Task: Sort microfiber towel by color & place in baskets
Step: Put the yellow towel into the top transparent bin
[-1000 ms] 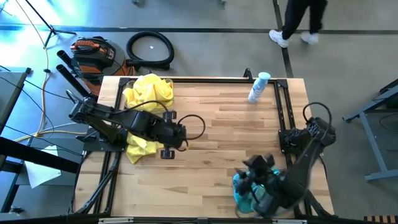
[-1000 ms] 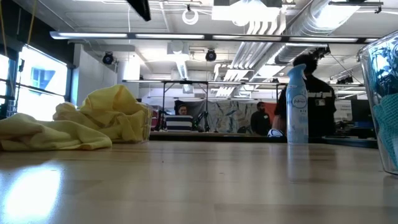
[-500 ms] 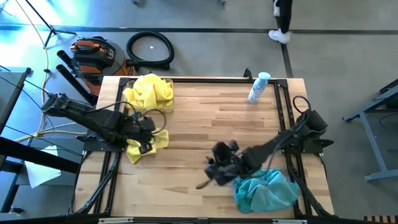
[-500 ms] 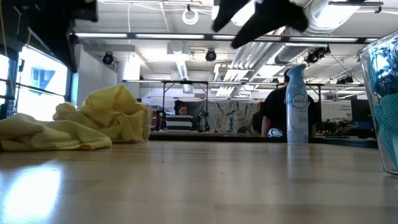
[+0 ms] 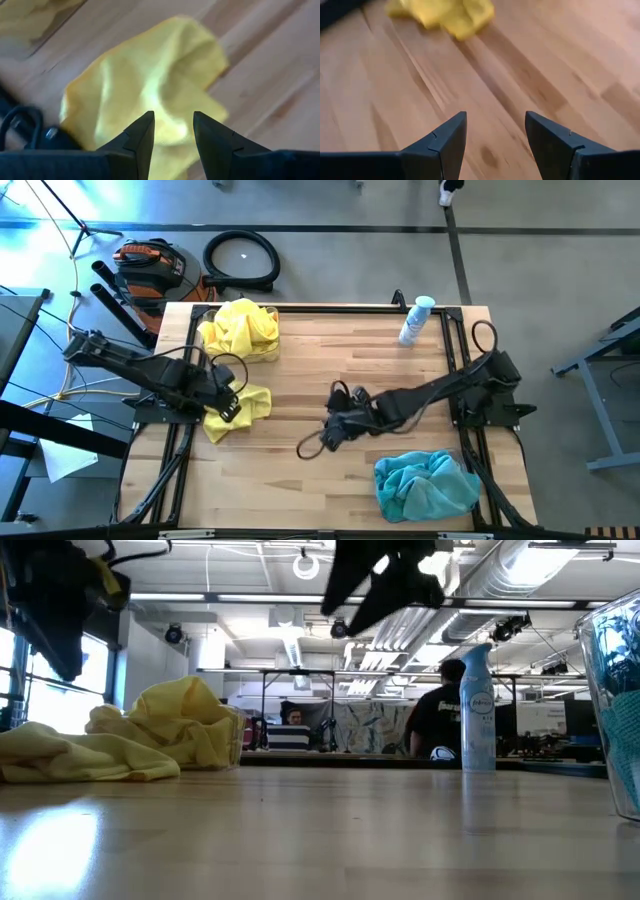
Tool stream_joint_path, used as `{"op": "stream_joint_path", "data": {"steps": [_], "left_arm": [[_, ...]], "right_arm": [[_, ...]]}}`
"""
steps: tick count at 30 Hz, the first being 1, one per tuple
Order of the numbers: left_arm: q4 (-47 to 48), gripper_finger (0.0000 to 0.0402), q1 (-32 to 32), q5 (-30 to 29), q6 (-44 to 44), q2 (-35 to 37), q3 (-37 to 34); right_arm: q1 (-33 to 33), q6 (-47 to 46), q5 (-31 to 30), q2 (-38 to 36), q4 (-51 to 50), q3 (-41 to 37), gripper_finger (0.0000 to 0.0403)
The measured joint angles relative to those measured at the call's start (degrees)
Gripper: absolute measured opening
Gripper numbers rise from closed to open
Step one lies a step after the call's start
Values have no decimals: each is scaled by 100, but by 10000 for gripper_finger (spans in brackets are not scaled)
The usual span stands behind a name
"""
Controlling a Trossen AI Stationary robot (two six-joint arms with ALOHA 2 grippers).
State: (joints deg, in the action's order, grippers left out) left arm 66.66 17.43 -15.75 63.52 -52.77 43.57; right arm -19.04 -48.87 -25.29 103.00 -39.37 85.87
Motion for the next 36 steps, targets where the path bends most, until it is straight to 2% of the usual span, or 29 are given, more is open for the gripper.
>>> {"op": "stream_joint_path", "data": {"steps": [2, 5, 9, 13, 18, 26, 29, 32, 36], "left_arm": [[184, 126, -112, 78, 107, -164, 0], [384, 126, -313, 103, 40, -465, -42], [82, 126, -586, 422, -264, -796, -399], [-466, 126, -787, 735, -365, -1025, -857], [-1158, 126, -992, 792, -413, -1171, -1176], [-2275, 123, -1568, 1542, -399, -1754, -1655], [-2305, 92, -1632, 1646, -244, -1995, -1614], [-2334, 23, -1621, 1666, -201, -2076, -1490], [-1959, 6, -1625, 1302, -14, -1984, -957]], "right_arm": [[165, 51, 397, -2, -173, -95, 200], [289, 242, 499, -30, -187, -358, 200], [340, 441, 620, -383, 203, -987, 200], [342, 613, 626, -1102, 1150, -2104, 200], [363, 906, 627, -2145, 2037, -3433, 200], [581, 1044, 745, -3428, 2727, -4748, 200], [629, 1321, 811, -3692, 2804, -4983, 200], [637, 1615, 927, -3852, 2800, -5120, 200], [637, 1932, 1035, -3873, 2742, -5158, 200]]}}
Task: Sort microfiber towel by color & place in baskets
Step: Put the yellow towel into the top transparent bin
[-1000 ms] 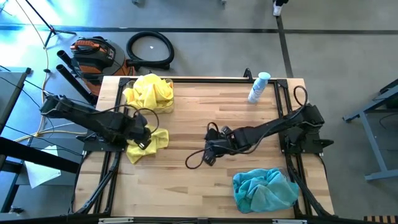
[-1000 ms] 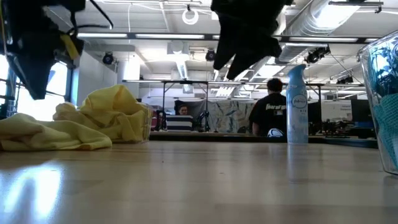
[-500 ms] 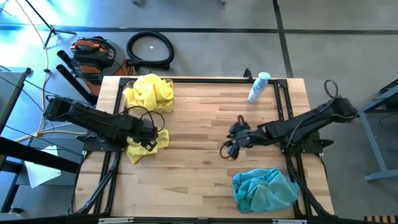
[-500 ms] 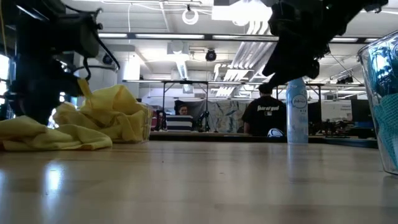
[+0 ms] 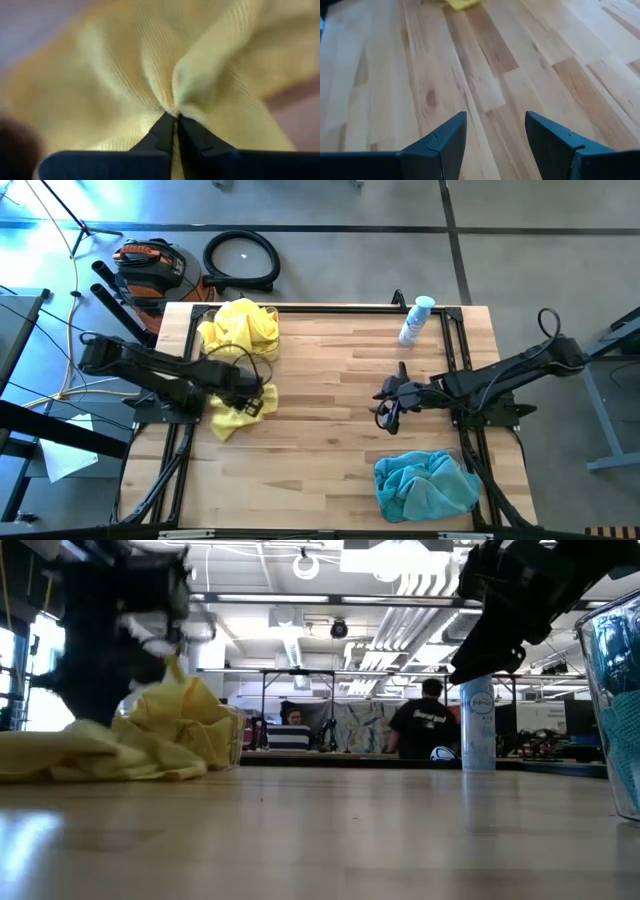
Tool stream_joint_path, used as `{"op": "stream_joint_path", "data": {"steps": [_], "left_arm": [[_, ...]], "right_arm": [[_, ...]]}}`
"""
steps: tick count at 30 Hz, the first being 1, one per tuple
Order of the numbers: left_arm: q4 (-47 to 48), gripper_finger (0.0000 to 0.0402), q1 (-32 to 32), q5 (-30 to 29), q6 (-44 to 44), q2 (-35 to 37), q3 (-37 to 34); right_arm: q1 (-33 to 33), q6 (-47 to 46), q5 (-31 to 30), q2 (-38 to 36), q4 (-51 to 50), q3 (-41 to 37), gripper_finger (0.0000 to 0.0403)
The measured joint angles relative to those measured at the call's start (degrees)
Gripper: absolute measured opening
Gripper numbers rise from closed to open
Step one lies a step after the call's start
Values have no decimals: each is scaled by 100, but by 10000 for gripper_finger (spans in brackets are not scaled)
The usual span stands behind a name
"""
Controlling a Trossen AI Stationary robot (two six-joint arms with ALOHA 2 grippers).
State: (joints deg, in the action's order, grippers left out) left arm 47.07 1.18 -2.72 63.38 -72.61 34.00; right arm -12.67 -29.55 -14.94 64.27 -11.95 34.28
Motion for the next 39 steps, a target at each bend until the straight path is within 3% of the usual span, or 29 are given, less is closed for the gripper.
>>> {"op": "stream_joint_path", "data": {"steps": [5, 13, 18, 23, 28, 35, 39], "left_arm": [[1114, 1, 6, -506, -74, 258, 1367], [3269, 1, -64, -2283, -263, 329, 3994], [4331, 0, -424, -3243, -359, 334, 5103], [4297, 0, -1247, -3492, -1179, 471, 5409], [4299, 0, -2335, -3320, -1970, 439, 5356], [4190, 0, -3529, -2785, -2533, 404, 4554], [3434, 0, -3937, -2247, -2993, 395, 3910]], "right_arm": [[-11, 381, 58, 0, -25, 0, 200], [-7, 757, 61, 0, -72, 0, 200], [-7, 826, 59, 0, -76, 0, 200], [27, 905, 60, 2, -82, 0, 200], [178, 855, 57, 2, -76, 2, 200], [443, 711, 41, 2, -27, 2, 200], [619, 709, 41, 2, -26, 2, 200]]}}
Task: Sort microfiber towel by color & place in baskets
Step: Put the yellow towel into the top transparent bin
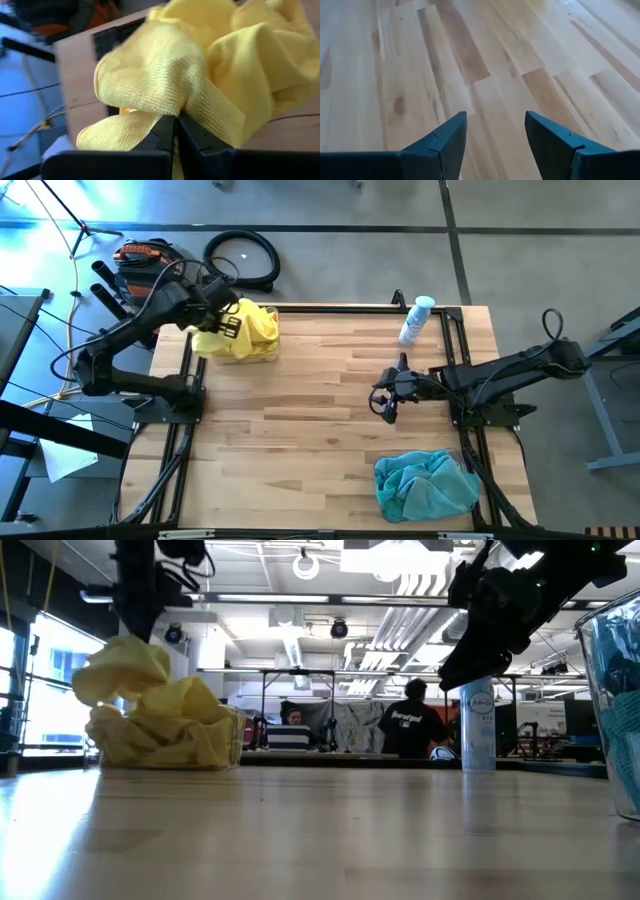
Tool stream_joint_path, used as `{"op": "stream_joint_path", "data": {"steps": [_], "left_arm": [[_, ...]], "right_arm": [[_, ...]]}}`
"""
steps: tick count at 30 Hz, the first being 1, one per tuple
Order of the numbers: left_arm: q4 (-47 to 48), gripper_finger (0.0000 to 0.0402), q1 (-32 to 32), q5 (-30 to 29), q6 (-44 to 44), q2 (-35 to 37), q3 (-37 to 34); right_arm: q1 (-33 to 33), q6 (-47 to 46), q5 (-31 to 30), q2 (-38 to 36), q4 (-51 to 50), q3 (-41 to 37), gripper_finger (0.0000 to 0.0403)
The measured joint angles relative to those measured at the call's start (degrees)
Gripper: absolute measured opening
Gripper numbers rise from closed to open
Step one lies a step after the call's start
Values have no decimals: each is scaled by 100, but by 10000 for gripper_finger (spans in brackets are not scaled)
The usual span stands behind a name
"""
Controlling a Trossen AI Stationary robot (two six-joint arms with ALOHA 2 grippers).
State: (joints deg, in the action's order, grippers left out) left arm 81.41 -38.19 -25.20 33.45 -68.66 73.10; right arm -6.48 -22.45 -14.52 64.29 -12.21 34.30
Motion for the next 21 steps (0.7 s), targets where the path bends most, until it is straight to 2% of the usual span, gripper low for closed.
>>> {"op": "stream_joint_path", "data": {"steps": [4, 9, 13, 18, 21], "left_arm": [[-768, 0, -275, 312, -357, -243, -413], [-1074, 0, -671, 354, -611, -889, -494], [-1302, 0, -928, 682, -859, -1355, -494], [-1419, 0, -925, 764, -822, -1649, -505], [-2050, 0, -891, 1005, -821, -1540, -817]], "right_arm": [[174, 0, -2, 0, 2, 0, 200], [345, 0, -2, 2, 19, 0, 200], [400, -39, -4, 2, 119, 0, 200], [402, -246, -6, 2, 155, 2, 200], [402, -260, -4, 2, 155, 2, 200]]}}
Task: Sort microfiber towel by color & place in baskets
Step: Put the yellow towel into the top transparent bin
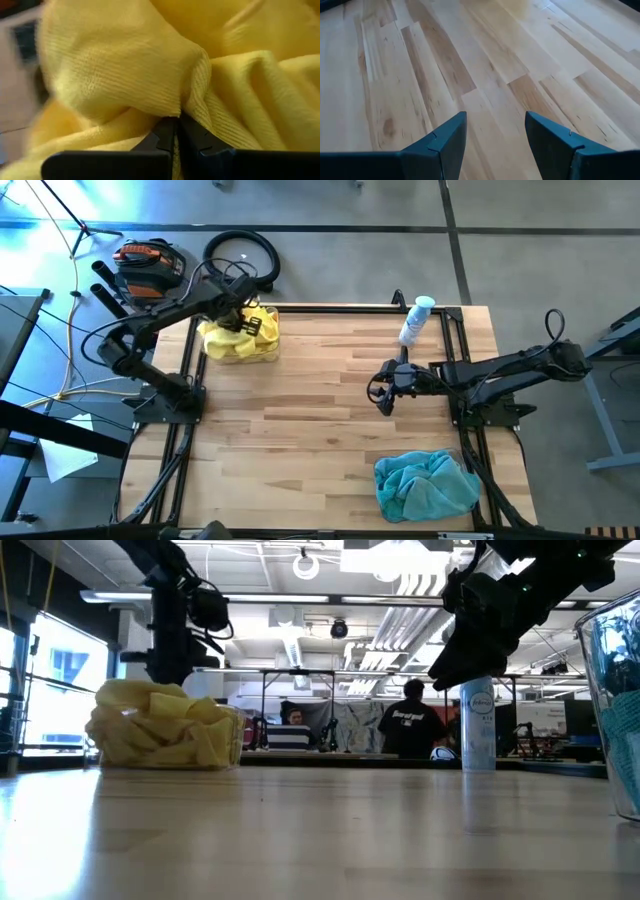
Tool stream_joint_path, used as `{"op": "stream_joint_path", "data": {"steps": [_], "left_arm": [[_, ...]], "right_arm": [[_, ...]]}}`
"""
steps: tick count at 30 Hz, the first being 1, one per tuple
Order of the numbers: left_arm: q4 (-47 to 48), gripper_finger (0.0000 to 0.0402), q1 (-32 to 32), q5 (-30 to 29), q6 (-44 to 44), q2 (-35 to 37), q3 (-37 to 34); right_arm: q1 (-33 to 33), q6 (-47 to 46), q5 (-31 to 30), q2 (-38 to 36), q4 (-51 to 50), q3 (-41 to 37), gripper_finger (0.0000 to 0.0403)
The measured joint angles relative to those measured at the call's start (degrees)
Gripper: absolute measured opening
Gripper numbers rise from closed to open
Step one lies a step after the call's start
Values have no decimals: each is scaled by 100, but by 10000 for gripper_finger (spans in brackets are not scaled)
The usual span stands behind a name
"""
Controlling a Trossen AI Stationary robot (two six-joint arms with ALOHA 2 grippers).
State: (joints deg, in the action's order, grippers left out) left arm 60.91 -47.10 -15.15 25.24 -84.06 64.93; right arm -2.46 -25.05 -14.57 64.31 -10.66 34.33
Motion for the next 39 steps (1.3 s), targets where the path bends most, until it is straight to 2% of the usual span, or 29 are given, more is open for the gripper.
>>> {"op": "stream_joint_path", "data": {"steps": [3, 10, 16, 20, 27, 31, 39], "left_arm": [[-596, 0, -54, 364, 127, 248, -502], [-1324, 0, -260, 403, 309, 546, -1523], [-1914, 1, -284, 408, 601, 546, -1870], [-2048, 8, -284, 434, 607, 543, -1893], [-1912, 62, -284, 452, 578, 586, -1829], [-1385, 81, -281, 479, 570, 743, -1497], [-663, 83, -281, 287, 563, 1420, -748]], "right_arm": [[0, -60, 0, 0, -2, 0, 200], [-5, -43, 0, 0, 24, 0, 200], [-4, -40, 0, 0, 24, 0, 200], [-4, -40, 0, 0, 26, 0, 200], [-4, -62, 0, 0, 42, 0, 200], [-4, -55, 0, 0, 104, 0, 200], [-4, -44, 0, 0, 110, 0, 200]]}}
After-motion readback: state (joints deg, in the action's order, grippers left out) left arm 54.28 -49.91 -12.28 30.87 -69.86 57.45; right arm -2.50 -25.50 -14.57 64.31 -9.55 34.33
